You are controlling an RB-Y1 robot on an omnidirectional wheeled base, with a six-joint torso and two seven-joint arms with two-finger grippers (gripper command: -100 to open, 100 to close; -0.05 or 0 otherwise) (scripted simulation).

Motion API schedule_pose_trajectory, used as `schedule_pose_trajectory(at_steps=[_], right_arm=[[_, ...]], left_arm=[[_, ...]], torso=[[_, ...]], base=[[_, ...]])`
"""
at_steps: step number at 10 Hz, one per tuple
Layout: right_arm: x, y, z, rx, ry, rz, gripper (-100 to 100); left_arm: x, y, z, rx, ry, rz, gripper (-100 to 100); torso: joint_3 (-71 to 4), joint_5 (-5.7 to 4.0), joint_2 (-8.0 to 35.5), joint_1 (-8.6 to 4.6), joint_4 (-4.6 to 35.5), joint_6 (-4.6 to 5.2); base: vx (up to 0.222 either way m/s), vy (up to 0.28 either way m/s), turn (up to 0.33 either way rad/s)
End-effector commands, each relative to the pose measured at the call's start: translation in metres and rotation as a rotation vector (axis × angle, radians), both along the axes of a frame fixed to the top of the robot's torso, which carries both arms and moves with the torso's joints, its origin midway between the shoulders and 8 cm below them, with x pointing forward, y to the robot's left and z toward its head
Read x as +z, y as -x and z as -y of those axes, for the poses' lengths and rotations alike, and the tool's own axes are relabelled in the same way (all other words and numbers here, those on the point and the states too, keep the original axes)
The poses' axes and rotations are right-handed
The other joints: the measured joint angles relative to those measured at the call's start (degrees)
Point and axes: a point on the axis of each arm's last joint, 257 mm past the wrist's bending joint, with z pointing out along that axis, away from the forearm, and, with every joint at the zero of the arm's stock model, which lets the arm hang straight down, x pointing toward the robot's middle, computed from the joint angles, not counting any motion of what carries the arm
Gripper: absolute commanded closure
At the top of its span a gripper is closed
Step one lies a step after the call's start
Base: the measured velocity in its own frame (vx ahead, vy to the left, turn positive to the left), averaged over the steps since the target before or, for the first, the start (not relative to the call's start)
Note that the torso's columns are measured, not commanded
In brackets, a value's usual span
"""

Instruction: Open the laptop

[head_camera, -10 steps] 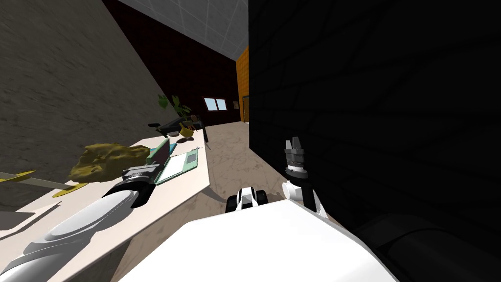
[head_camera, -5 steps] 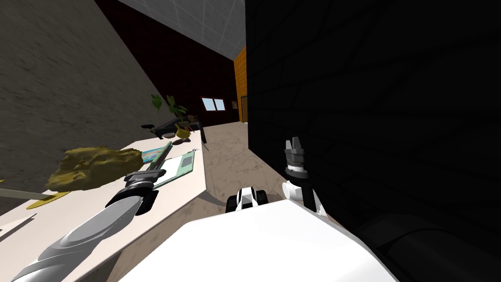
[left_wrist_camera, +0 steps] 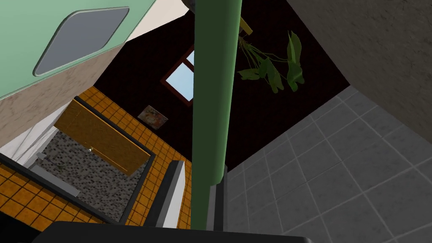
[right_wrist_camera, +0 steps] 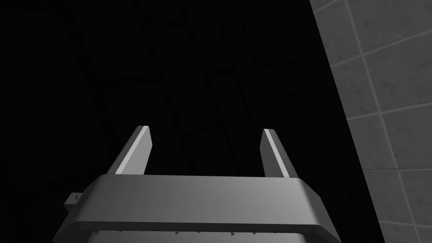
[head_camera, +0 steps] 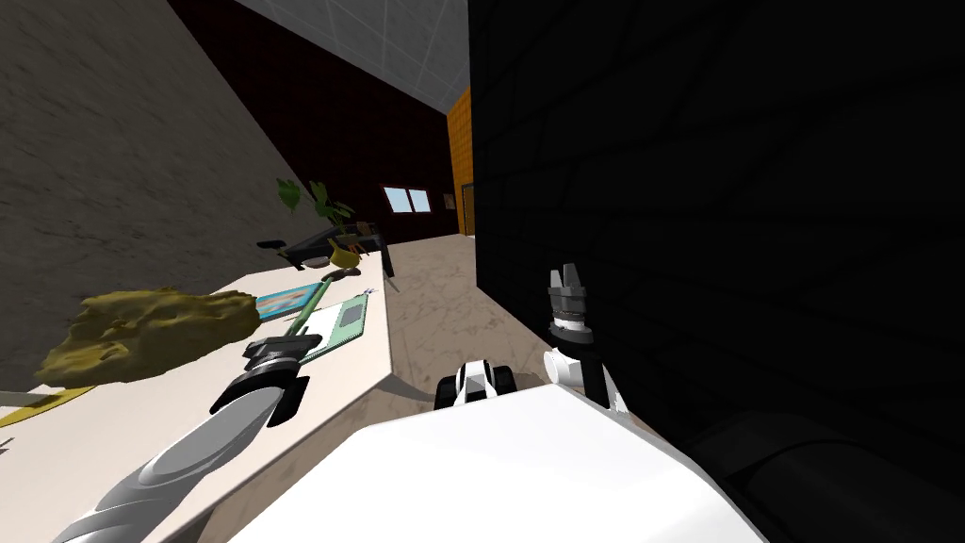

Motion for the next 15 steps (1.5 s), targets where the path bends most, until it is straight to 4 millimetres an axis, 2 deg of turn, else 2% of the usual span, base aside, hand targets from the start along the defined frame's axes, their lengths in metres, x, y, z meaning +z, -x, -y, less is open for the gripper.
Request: schedule_pose_trajectory(at_steps=[1, 4, 5, 6, 8, 12, 13, 14, 15], right_arm=[[0.0, 0.0, 0.0, 0.0, 0.0, 0.0, 0], [0.0, 0.0, 0.0, 0.0, 0.0, 0.0, 0], [0.0, 0.0, 0.0, 0.0, 0.0, 0.0, 0], [0.0, 0.0, 0.0, 0.0, 0.0, 0.0, 0], [0.0, 0.0, 0.0, 0.0, 0.0, 0.0, 0], [0.0, 0.0, 0.0, 0.0, 0.0, 0.0, 0], [0.0, 0.0, 0.0, 0.0, 0.0, 0.0, 0], [0.0, 0.0, 0.0, 0.0, 0.0, 0.0, 0], [0.0, 0.0, 0.0, 0.0, 0.0, 0.0, 0]], left_arm=[[-0.021, 0.018, 0.004, 0.023, -0.092, -0.062, 100], [-0.044, 0.037, 0.014, 0.035, -0.194, -0.127, 100], [-0.044, 0.037, 0.014, 0.035, -0.196, -0.127, 100], [-0.03, 0.029, 0.007, 0.025, -0.194, -0.124, -100], [-0.018, 0.024, -0.001, 0.017, -0.196, -0.123, -100], [0.019, 0.009, -0.02, -0.01, -0.202, -0.119, -100], [0.01, 0.014, -0.018, -0.003, -0.203, -0.123, -100], [0.01, 0.014, -0.019, -0.005, -0.199, -0.124, 0], [0.009, 0.014, -0.018, -0.005, -0.198, -0.126, 0]], torso=[[-0.06, 0.06, -0.1, 0.11, -0.05, 0.01], [-0.04, 0.14, -0.07, 0.17, -0.08, -0.04], [0.0, 0.09, 0.0, 0.14, -0.03, -0.04], [0.05, 0.03, 0.09, 0.09, 0.02, -0.06], [0.09, -0.17, 0.19, -0.35, 0.08, 0.03], [0.03, -0.24, 0.13, -0.29, 0.11, 0.03], [0.05, -0.22, 0.15, -0.3, 0.11, 0.05], [0.05, -0.16, 0.13, -0.18, 0.09, 0.06], [0.03, -0.16, 0.11, -0.13, 0.09, 0.06]], base=[[0.057, 0.011, -0.067], [0.056, 0.012, -0.042], [0.034, 0.008, -0.019], [0.017, -0.04, 0.056], [-0.004, -0.068, 0.052], [0.001, -0.079, 0.053], [-0.004, -0.039, 0.015], [-0.001, -0.008, -0.001], [0.0, 0.0, 0.0]])
